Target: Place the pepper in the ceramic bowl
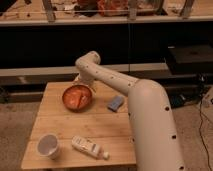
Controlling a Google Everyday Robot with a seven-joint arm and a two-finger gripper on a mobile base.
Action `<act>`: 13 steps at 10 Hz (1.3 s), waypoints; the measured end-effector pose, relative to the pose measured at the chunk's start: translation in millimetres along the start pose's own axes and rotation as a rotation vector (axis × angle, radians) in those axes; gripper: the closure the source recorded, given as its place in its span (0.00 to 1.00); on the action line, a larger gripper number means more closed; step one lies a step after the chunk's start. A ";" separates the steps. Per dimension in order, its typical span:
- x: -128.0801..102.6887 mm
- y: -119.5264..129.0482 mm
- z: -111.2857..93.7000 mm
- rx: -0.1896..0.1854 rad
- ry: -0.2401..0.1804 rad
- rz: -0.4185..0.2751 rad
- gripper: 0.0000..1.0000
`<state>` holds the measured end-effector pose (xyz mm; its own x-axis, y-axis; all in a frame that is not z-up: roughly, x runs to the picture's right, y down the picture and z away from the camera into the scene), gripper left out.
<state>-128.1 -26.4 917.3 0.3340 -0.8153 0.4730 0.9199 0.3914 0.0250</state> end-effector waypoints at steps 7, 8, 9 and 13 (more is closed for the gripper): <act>2.5 -0.8 1.2 0.001 -0.001 0.000 0.20; 2.5 -1.3 1.5 0.001 -0.001 0.000 0.20; 2.8 -1.1 1.8 0.001 -0.001 0.000 0.20; 4.2 -1.6 2.4 0.001 -0.002 0.000 0.20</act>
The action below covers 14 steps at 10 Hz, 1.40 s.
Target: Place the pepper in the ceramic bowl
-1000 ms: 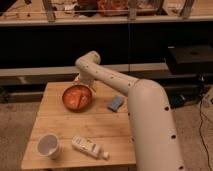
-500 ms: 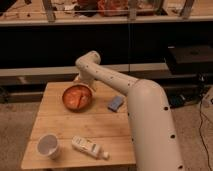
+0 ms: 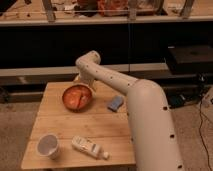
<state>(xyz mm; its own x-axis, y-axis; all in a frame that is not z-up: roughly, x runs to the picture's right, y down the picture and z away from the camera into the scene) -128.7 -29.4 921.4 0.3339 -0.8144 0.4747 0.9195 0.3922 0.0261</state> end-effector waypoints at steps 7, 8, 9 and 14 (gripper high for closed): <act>1.8 -0.8 1.8 0.000 -0.001 0.000 0.20; 2.3 -1.1 1.6 0.001 0.000 -0.001 0.20; 2.4 -0.9 2.2 0.000 -0.001 -0.001 0.20; 3.7 -1.8 3.3 0.001 -0.002 -0.001 0.20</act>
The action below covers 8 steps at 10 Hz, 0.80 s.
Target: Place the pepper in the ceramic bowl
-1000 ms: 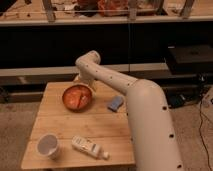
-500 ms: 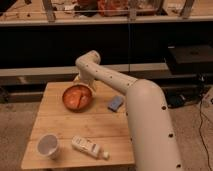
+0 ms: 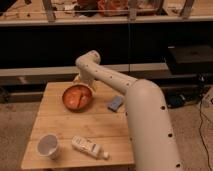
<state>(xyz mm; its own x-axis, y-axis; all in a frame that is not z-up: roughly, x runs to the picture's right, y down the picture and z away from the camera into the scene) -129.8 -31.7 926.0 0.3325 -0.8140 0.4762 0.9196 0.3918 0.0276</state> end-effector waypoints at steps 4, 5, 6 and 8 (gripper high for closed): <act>1.1 -0.9 0.1 0.002 0.000 -0.001 0.20; 1.3 -0.7 0.8 0.001 -0.001 -0.001 0.20; 1.8 -0.9 0.6 0.002 -0.001 -0.001 0.20; 2.2 -0.9 1.2 0.002 -0.003 -0.002 0.20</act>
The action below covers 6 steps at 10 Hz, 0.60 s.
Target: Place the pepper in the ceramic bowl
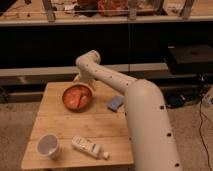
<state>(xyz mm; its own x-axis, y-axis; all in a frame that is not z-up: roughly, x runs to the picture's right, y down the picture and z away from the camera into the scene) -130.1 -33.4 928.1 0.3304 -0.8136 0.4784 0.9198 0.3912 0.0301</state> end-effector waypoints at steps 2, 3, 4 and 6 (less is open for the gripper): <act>0.7 -0.5 -0.1 0.001 0.000 -0.001 0.20; 1.0 -0.4 0.2 0.001 -0.001 -0.001 0.20; 1.3 -0.9 0.0 0.002 -0.001 -0.001 0.20; 1.7 -1.5 0.4 0.002 -0.002 -0.002 0.20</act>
<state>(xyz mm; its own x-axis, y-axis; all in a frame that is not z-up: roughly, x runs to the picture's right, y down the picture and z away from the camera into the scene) -131.0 -35.2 929.3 0.3283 -0.8135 0.4800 0.9199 0.3907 0.0331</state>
